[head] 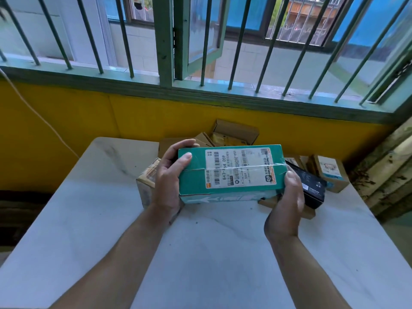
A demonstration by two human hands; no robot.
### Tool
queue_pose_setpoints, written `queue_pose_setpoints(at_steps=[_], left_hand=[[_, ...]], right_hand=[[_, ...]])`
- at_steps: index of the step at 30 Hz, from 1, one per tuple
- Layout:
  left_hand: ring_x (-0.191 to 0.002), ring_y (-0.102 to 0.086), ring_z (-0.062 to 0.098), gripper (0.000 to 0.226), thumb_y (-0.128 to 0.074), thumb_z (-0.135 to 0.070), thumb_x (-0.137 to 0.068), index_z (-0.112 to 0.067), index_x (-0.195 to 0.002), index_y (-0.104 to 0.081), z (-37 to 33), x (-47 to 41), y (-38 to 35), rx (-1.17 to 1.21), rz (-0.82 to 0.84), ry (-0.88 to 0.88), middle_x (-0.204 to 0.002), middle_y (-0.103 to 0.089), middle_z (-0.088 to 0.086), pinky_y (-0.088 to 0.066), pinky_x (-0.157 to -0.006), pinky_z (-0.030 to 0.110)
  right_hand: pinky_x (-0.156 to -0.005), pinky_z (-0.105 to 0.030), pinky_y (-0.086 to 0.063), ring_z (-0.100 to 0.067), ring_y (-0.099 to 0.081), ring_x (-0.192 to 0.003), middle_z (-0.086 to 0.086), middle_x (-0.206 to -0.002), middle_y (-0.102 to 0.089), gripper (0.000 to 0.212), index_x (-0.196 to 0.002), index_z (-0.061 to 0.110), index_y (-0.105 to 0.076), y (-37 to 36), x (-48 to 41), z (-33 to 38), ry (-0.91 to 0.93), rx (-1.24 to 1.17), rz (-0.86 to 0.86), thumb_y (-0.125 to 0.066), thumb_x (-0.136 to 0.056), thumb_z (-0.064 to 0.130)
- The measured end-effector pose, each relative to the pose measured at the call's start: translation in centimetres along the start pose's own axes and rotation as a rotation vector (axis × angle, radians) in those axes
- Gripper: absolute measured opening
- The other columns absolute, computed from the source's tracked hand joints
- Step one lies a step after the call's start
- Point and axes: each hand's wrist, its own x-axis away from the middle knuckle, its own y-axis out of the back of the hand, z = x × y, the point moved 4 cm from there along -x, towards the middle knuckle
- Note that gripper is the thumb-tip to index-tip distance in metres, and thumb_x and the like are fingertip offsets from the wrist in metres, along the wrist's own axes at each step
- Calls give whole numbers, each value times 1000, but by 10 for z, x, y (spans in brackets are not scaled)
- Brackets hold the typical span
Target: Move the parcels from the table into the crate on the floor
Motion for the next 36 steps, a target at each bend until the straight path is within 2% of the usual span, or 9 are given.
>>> queue_pose_setpoints(at_steps=[8, 12, 16, 19, 22, 30, 31, 33, 36], left_hand=[[-97, -69, 27, 31, -56, -18, -81, -16, -111, -64, -17, 19, 13, -51, 3, -47, -106, -69, 3, -60, -71, 33], [-102, -68, 31, 31, -58, -26, -82, -24, -112, -63, -30, 33, 23, -107, -109, -80, -119, -63, 9, -60, -77, 39], [-86, -73, 18, 47, -51, -54, -87, -27, -125, -49, -47, 55, 40, -279, -258, -70, -88, -72, -3, -61, -70, 32], [-101, -71, 19, 76, -37, -81, -81, -33, -140, -44, -58, 78, 71, -418, -382, 89, -111, -71, -2, -57, -91, 44], [-107, -69, 20, 74, -26, -86, -80, -41, -132, -55, -69, 115, 109, -443, -477, 251, -116, -71, -2, -49, -101, 48], [-85, -75, 22, 74, -27, -89, -77, -37, -97, -76, -124, 222, 227, -362, -759, 285, -99, -77, 3, -54, -61, 29], [-85, -75, 21, 74, -29, -90, -76, -37, -95, -76, -130, 235, 245, -347, -792, 274, -98, -77, 3, -54, -63, 30], [-94, -73, 22, 74, -30, -92, -73, -38, -95, -76, -145, 257, 286, -324, -851, 235, -99, -77, 1, -54, -83, 40], [-105, -69, 22, 81, -32, -97, -65, -38, -103, -73, -174, 289, 354, -306, -926, 201, -105, -76, -2, -42, -105, 49]], right_hand=[[-72, -30, -52, -17, -66, -94, -11, -103, -68, 46, -119, 11, -60, -9, 27, 8, -9, -47, -37, -42, -91, 42], [-68, -30, -51, -18, -66, -91, -7, -98, -69, 45, -116, 14, -62, -23, 33, 9, -26, -87, 19, -42, -91, 45], [-65, -25, -51, -13, -66, -86, -3, -93, -69, 40, -110, 20, -66, -43, 45, 7, -31, -106, 73, -43, -89, 45], [-65, -21, -54, -13, -68, -87, -1, -90, -70, 30, -100, 35, -70, -69, 63, 3, -59, -148, 183, -44, -89, 43], [-62, -19, -56, -9, -70, -84, 8, -86, -72, 28, -94, 45, -72, -102, 92, 1, -94, -170, 300, -45, -88, 38], [-65, -17, -52, -6, -65, -85, 11, -84, -69, 29, -89, 48, -73, -206, 212, -19, -214, -168, 599, -47, -86, 34], [-64, -16, -51, -5, -64, -83, 12, -82, -68, 30, -88, 46, -73, -221, 229, -22, -219, -163, 630, -47, -86, 33], [-61, -16, -51, -5, -63, -81, 11, -81, -67, 30, -88, 44, -73, -257, 265, -27, -231, -159, 698, -46, -86, 32], [-59, -14, -50, 2, -63, -75, 15, -76, -68, 32, -83, 47, -74, -315, 326, -38, -250, -154, 774, -46, -84, 31]])
